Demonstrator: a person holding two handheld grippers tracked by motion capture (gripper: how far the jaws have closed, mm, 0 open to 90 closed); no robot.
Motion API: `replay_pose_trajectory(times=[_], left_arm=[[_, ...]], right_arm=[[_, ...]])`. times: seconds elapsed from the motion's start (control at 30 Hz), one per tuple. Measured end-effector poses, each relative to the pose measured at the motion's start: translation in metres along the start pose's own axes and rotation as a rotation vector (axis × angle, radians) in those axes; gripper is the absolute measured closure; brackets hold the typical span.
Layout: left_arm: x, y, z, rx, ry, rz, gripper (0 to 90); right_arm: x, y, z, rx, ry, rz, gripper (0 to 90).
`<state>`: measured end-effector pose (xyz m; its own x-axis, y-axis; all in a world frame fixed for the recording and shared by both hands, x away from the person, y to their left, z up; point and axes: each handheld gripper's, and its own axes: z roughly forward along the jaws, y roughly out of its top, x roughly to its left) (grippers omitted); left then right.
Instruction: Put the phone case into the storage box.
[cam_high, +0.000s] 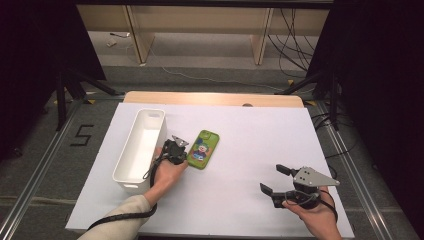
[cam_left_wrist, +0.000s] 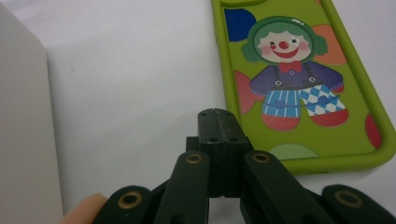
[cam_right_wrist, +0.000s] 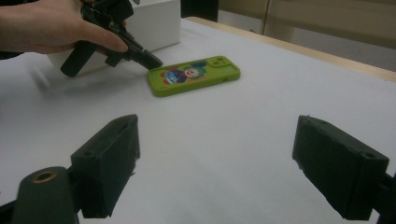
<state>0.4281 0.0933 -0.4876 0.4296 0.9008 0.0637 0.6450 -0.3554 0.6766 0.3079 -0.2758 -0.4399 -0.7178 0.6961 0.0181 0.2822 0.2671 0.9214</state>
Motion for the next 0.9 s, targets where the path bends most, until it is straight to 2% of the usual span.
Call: replay_pose_trajectory(times=[0.7, 0.73, 0.77, 0.8, 0.83, 0.87, 0.9], left_arm=[[-0.0059, 0.0001, -0.0003, -0.004, -0.022, 0.010, 89.4], [-0.0054, 0.0002, -0.0004, -0.006, -0.020, 0.008, 88.4], [-0.0050, 0.0005, -0.0005, -0.011, -0.019, 0.003, 83.2], [-0.0041, 0.0010, -0.0014, -0.014, -0.014, 0.000, 83.2], [-0.0037, 0.0019, -0.0023, -0.024, -0.013, -0.005, 78.0], [-0.0032, 0.0033, -0.0036, -0.036, -0.015, -0.004, 64.1], [-0.0035, 0.0053, -0.0049, -0.048, -0.014, -0.003, 64.1]], right_arm=[[-0.0001, -0.0001, -0.0003, 0.000, 0.000, -0.001, 15.9], [0.0000, -0.0001, -0.0003, -0.001, -0.001, -0.001, 15.9], [0.0000, 0.0000, -0.0008, -0.001, -0.003, -0.001, 15.9], [0.0000, 0.0000, -0.0008, -0.001, -0.003, -0.001, 15.9], [-0.0001, -0.0001, -0.0008, -0.003, -0.002, -0.001, 15.9], [-0.0005, -0.0004, -0.0011, -0.002, -0.005, 0.003, 15.9], [-0.0005, -0.0004, -0.0011, -0.002, -0.005, 0.003, 15.9]])
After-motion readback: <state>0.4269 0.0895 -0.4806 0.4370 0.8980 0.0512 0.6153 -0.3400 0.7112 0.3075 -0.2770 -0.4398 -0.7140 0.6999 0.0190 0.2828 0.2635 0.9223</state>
